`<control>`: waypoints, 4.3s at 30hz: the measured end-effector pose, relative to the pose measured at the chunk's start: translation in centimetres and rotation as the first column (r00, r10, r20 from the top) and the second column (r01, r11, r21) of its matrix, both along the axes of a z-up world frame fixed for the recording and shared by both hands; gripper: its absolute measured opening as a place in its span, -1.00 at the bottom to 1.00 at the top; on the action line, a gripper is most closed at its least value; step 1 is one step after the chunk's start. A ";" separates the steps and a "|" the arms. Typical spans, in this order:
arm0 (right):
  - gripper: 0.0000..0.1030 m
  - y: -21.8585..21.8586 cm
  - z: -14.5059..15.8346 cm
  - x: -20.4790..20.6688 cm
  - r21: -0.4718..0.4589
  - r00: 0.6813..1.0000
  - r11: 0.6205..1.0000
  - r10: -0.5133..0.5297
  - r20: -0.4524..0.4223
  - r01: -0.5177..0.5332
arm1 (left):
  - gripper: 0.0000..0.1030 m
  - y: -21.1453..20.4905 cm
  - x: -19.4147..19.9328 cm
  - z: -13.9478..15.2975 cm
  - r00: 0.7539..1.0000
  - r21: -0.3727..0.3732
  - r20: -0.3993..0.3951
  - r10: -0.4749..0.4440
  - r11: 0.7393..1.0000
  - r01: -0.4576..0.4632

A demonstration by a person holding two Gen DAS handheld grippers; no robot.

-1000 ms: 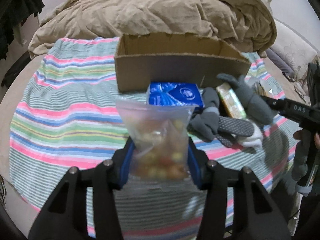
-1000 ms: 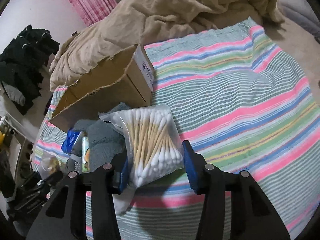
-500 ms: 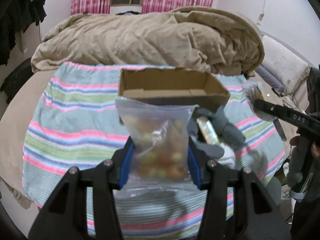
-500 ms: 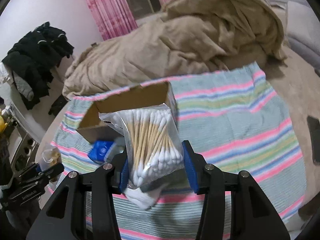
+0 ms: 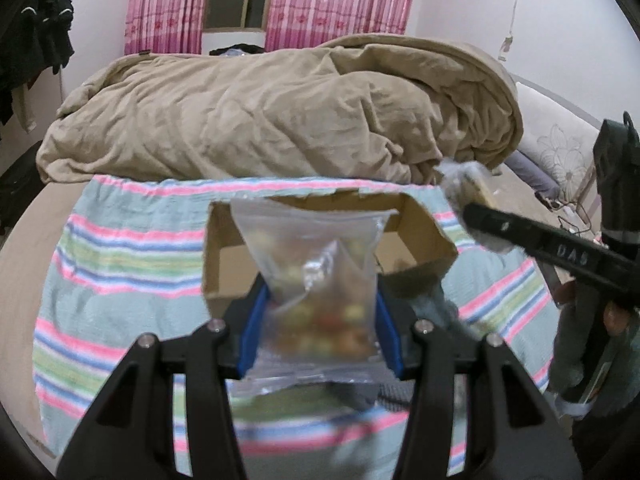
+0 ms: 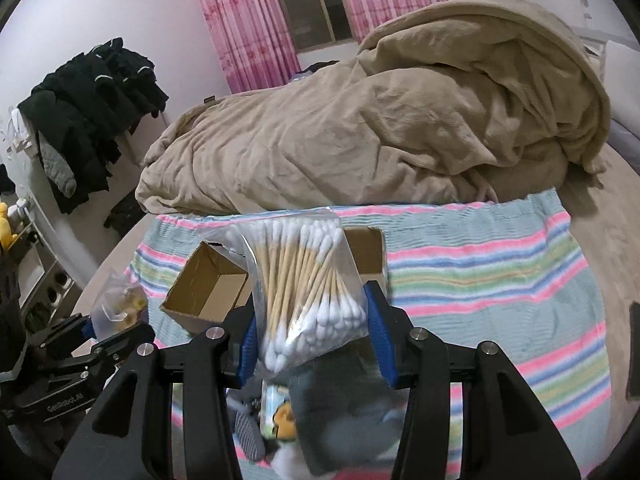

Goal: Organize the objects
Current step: 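Carry the snack bag and swab bag into the cardboard box and release both, then grasp the blue tissue pack with the left tool while the right tool grasps the gray glove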

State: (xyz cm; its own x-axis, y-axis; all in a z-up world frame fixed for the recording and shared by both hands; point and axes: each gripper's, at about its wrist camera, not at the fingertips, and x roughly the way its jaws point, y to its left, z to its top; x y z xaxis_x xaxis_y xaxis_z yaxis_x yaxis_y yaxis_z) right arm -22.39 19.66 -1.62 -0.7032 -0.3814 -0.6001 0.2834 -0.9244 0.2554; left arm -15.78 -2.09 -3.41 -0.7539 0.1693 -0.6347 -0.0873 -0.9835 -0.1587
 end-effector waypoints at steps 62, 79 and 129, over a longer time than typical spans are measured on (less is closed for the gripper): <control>0.45 0.8 -3.1 7.9 0.096 0.996 0.995 0.017 0.086 -0.025 | 0.57 -0.2 6.8 -4.5 0.977 -0.004 0.207 0.045 0.999 -0.045; 0.45 0.1 -7.2 5.4 0.127 0.986 0.991 0.019 0.167 -0.041 | 0.57 -0.2 4.0 -8.4 0.963 -0.006 0.264 0.054 0.998 -0.055; -0.16 0.8 -6.0 6.1 0.064 0.988 0.996 0.058 0.146 -0.068 | 0.81 2.1 -4.4 -10.5 0.957 -0.125 0.285 0.051 0.992 -0.016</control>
State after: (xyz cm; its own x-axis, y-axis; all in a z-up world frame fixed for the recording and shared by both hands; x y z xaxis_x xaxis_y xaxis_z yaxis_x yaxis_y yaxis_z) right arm -16.30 20.48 -7.61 -0.5835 -0.3766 -0.7195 0.3067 -0.9226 0.2342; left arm -20.18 -0.02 -13.88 -0.5412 0.0565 -0.8390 -0.0220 -0.9984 -0.0530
